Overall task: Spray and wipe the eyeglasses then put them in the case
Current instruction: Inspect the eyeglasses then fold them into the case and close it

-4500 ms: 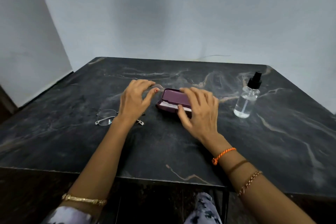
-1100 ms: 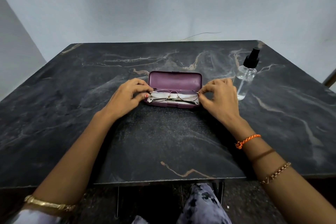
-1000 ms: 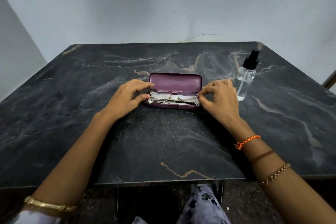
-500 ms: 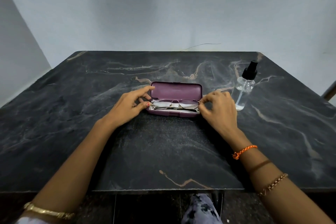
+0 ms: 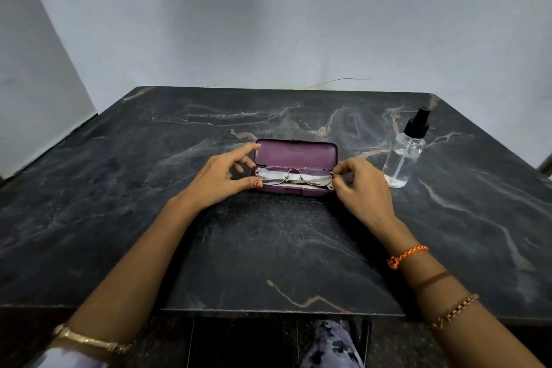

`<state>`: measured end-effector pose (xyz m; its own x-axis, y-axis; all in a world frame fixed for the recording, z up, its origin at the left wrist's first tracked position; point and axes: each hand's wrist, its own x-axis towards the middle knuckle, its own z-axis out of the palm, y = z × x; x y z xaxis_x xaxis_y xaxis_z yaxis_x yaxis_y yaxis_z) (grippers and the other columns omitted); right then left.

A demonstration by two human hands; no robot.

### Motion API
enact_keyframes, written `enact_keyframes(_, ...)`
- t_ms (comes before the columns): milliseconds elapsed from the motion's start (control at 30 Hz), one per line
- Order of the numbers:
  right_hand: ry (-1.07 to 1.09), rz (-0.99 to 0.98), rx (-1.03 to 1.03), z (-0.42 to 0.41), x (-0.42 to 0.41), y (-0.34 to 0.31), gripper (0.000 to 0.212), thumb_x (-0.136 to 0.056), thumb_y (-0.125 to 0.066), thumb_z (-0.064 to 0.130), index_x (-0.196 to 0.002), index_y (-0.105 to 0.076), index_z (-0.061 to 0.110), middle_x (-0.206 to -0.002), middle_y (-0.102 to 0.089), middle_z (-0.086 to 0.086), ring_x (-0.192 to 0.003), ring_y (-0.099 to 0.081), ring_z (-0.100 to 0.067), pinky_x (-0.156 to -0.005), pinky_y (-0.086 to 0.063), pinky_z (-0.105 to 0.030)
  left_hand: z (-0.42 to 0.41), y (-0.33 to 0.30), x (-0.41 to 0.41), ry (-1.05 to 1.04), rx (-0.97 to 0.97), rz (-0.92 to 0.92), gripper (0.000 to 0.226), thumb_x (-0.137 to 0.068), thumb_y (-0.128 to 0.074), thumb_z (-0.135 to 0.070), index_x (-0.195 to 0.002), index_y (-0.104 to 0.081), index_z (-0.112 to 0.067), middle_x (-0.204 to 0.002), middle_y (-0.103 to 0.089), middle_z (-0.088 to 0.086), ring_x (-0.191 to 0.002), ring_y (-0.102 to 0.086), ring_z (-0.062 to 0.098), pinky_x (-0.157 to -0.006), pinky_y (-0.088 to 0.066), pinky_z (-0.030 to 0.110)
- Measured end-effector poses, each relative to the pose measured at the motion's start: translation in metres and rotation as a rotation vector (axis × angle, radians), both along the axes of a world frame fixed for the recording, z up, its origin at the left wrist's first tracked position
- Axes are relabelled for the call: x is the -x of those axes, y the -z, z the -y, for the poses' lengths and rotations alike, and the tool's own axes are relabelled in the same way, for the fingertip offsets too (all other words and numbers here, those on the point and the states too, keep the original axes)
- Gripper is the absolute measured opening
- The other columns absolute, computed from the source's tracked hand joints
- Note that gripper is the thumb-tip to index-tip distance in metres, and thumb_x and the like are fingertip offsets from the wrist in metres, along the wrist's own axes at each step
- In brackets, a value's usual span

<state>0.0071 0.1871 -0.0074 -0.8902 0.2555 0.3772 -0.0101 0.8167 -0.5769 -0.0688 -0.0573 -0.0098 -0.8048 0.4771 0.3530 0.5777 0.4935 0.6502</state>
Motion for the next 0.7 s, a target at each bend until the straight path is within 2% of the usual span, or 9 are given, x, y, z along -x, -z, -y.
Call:
enact_keyframes(133,-0.056,-0.012,0.062,0.001,-0.001,-0.001,0.020,-0.082,-0.056,0.017,-0.102,-0.052,0.015,-0.094,-0.061,0.003,-0.087,-0.061,-0.019,-0.075,-0.049,-0.035,0.000,0.000,0.000,0.006,-0.011,0.001,0.069,-0.072,-0.075,-0.026,-0.133,-0.045,-0.024,-0.100,-0.063,-0.001,-0.081,-0.052,0.011,-0.064,-0.038,0.004)
enact_keyframes(333,-0.138,-0.002,0.106,0.003,-0.003,-0.003,0.037,-0.089,-0.050,0.026,-0.122,-0.042,0.013,-0.122,-0.049,-0.007,-0.107,-0.053,-0.024,-0.092,-0.045,-0.042,-0.001,-0.001,-0.001,-0.002,-0.006,-0.003,0.071,-0.070,-0.077,-0.027,-0.133,-0.045,-0.024,-0.100,-0.063,0.000,-0.084,-0.054,0.014,-0.065,-0.039,0.004)
enact_keyframes(400,-0.150,0.011,0.083,0.004,-0.004,-0.003,0.053,-0.085,-0.056,0.037,-0.129,-0.036,0.014,-0.130,-0.040,-0.009,-0.113,-0.047,-0.023,-0.097,-0.041,-0.039,-0.001,-0.001,-0.001,-0.004,-0.007,0.006,0.072,-0.069,-0.078,-0.027,-0.133,-0.045,-0.025,-0.101,-0.063,-0.001,-0.085,-0.054,0.014,-0.064,-0.040,0.007)
enact_keyframes(500,-0.167,0.023,0.088,0.002,-0.002,-0.007,0.089,-0.069,-0.071,0.048,-0.138,-0.026,0.016,-0.138,-0.031,-0.009,-0.124,-0.037,-0.022,-0.104,-0.035,-0.040,-0.001,0.000,-0.001,-0.003,-0.012,0.019,0.076,-0.068,-0.079,-0.027,-0.135,-0.043,-0.025,-0.101,-0.062,-0.002,-0.085,-0.053,0.011,-0.064,-0.041,0.010)
enact_keyframes(600,-0.248,0.117,0.077,-0.005,0.003,-0.009,0.119,-0.055,-0.081,0.047,-0.145,-0.009,0.018,-0.153,-0.015,-0.007,-0.139,-0.018,-0.025,-0.113,-0.023,-0.047,-0.001,0.001,0.000,0.001,-0.021,0.038,0.080,-0.066,-0.080,-0.026,-0.136,-0.040,-0.025,-0.101,-0.062,-0.002,-0.085,-0.053,0.009,-0.065,-0.041,0.011)
enact_keyframes(700,-0.315,0.166,0.052,-0.009,0.009,-0.006,0.131,-0.050,-0.085,0.045,-0.146,0.001,0.019,-0.155,-0.013,-0.007,-0.141,-0.015,-0.026,-0.114,-0.020,-0.047,0.000,0.002,0.002,0.002,-0.039,0.057,0.084,-0.063,-0.082,-0.027,-0.135,-0.038,-0.029,-0.099,-0.063,-0.003,-0.085,-0.053,0.007,-0.065,-0.041,0.010)
